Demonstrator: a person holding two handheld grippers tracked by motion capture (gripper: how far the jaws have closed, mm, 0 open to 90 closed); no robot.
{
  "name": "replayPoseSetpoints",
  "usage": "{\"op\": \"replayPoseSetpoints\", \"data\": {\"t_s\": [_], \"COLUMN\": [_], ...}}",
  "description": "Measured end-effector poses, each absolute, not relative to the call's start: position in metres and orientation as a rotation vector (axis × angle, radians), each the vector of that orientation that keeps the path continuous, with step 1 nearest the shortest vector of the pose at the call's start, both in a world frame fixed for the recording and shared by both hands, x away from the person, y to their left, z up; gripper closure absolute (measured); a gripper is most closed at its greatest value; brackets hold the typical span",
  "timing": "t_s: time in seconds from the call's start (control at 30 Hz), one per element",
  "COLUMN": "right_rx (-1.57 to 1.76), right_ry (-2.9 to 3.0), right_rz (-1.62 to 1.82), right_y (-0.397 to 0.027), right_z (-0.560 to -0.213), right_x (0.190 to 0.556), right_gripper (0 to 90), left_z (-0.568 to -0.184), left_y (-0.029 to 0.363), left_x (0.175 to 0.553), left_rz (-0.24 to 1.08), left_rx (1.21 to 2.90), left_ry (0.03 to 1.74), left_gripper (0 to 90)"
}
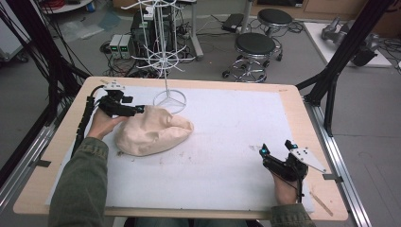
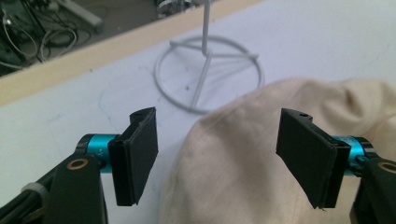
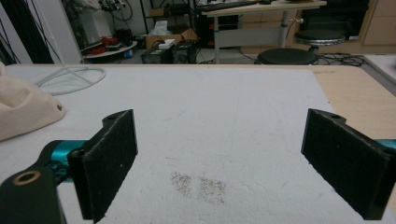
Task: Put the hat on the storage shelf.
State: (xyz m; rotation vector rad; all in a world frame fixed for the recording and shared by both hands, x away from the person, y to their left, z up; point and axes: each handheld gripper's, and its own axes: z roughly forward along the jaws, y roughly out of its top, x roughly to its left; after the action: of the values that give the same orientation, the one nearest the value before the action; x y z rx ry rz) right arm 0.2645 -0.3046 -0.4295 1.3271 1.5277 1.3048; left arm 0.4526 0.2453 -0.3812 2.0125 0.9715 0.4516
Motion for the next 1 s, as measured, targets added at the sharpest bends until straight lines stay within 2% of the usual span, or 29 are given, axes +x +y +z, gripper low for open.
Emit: {"op": "replayPoseSetpoints", "data": {"t_s": [0.2,0.3,0.57,0.7,0.87,1.0], "right_rx": [1.333,1.332,1.334,1.338,1.342,1.34], "right_ry": [1.534,1.535,1.538,1.538,1.537,1.539], "right_rz": [1.306,1.305,1.305,1.307,1.308,1.307], "right_y": [-0.304,-0.305,-0.305,-0.305,-0.305,-0.305], "right_z": [-0.43,-0.43,-0.43,-0.43,-0.43,-0.43], "right_x": [0.265,0.264,0.265,0.265,0.265,0.264], "right_gripper": [9.7,9.7,9.7,9.7,9.7,9.7], "left_z": [-0.394,-0.4,-0.411,-0.428,-0.425,-0.425], "left_y": [0.241,0.241,0.241,0.24,0.234,0.233], "left_x": [0.459,0.462,0.465,0.469,0.468,0.468], "left_rz": [0.428,0.457,0.42,0.356,0.344,0.346], "left_rx": [2.062,2.123,2.206,2.29,2.325,2.329], "left_ry": [0.978,1.003,1.036,1.103,1.075,1.081], "left_gripper": [30.4,30.3,33.9,35.5,50.0,54.1]}}
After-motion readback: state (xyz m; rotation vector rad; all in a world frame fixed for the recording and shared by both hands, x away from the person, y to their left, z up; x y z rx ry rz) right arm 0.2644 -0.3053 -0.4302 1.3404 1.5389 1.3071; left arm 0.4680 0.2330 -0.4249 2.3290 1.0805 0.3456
